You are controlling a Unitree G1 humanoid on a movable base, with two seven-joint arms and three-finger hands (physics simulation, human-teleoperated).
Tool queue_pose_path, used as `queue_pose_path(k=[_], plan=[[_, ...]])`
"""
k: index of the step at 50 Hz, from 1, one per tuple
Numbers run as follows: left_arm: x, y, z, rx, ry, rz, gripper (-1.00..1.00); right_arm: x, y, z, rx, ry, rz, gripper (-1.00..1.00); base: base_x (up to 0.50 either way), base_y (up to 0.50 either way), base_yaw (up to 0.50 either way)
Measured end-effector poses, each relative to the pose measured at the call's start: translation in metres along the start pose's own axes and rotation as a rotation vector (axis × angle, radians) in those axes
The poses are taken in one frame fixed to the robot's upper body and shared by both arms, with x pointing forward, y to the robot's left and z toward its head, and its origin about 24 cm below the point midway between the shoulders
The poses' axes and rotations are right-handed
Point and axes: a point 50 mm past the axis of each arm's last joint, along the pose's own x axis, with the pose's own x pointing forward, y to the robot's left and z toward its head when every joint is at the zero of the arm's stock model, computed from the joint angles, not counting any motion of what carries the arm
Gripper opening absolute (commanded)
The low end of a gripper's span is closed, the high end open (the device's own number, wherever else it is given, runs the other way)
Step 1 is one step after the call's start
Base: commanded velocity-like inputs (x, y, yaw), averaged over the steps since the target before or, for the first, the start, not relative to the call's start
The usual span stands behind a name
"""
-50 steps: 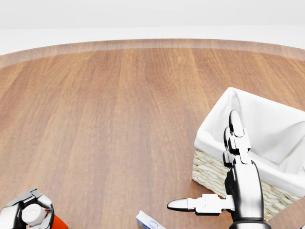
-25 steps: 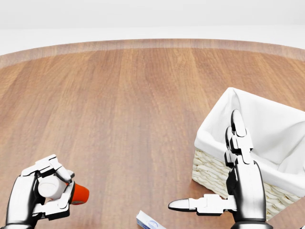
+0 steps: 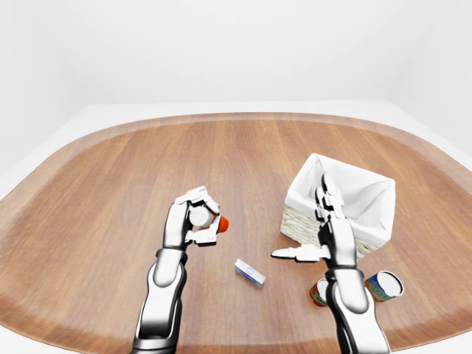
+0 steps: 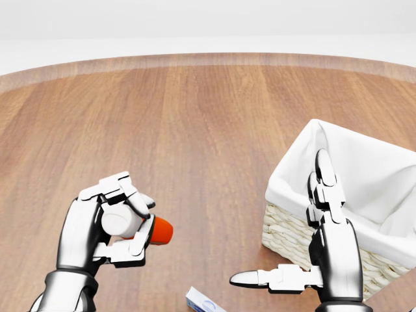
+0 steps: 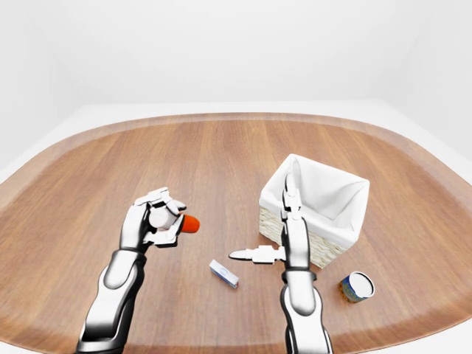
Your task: Pick up the ketchup, and put it in the basket.
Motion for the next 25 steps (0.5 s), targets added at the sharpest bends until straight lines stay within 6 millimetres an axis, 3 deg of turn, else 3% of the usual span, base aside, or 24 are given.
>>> queue_pose_path(k=[25], plan=[[0.008,-0.057,0.059,-0.042,-0.246,-0.117,-0.92,-0.001,0.0,0.002,-0.001,-0.005,0.0,1.0,0.0,0.0,0.0]])
